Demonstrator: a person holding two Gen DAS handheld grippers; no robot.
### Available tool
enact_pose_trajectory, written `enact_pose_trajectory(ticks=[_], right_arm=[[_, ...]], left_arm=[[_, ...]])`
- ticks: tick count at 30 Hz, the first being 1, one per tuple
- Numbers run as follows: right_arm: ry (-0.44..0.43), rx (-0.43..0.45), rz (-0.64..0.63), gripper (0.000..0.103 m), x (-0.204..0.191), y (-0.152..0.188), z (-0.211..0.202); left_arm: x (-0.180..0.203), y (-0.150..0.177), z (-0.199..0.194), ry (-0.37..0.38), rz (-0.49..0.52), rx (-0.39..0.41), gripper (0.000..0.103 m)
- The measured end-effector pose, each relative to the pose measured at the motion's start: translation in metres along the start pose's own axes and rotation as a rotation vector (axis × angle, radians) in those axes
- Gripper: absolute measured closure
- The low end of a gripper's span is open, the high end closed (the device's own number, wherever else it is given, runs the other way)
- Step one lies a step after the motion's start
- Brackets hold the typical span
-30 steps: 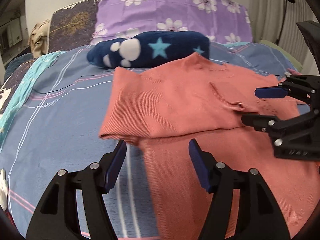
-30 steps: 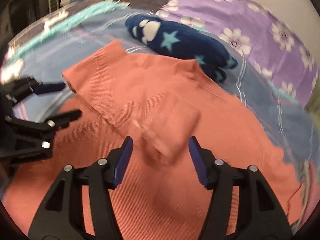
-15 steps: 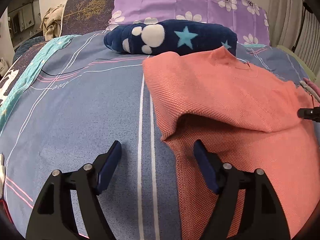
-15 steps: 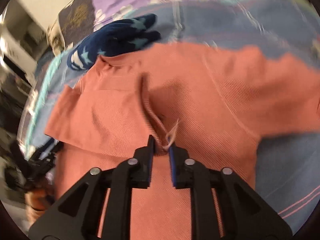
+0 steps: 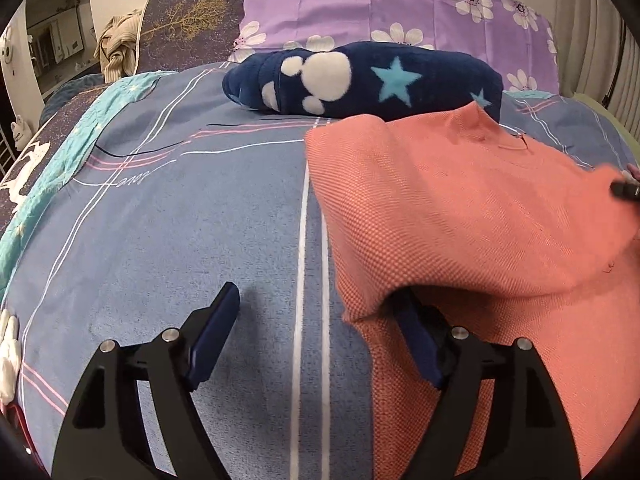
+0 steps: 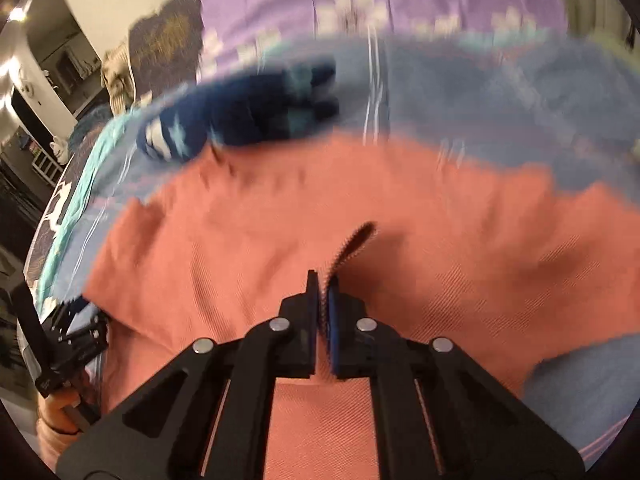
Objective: Fold small clothes
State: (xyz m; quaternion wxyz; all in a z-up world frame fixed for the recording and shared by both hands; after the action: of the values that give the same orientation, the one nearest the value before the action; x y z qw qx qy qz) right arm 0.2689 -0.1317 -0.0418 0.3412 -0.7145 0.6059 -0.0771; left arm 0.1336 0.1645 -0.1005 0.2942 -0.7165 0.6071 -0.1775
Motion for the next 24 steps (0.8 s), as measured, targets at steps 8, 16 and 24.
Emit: enact_pose_trajectory(ticks=[8, 16, 24], right_arm=[[0.251, -0.071, -0.052, 0.078, 0.056, 0.009, 0.041], [0.052, 0.063, -0.036, 0.075, 0.038, 0.019, -0.007], [0.090, -0.056, -0.090, 0.075, 0.031, 0.051, 0.032]], left_arm=[[0.000, 0.010, -0.009, 0.035, 0.003, -0.006, 0.023], [0.010, -0.009, -0.049, 0.117, -0.008, 0.113, 0.060], [0.088, -0.029, 0.005, 0.264, 0.128, -0.009, 0.056]])
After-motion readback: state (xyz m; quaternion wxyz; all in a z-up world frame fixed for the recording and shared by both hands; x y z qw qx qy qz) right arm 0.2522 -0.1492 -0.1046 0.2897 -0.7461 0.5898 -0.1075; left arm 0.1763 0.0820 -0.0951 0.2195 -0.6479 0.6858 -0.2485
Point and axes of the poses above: each gripper's, at about its wrist camera, not at the fingertips, and z roughly the way its jaws point, x to its right, y to its underside, the point moved 3 cm from there along z, roughly the way its jaws point, and after that the axes turned 6 degrees about z, right-handed, at the moved point
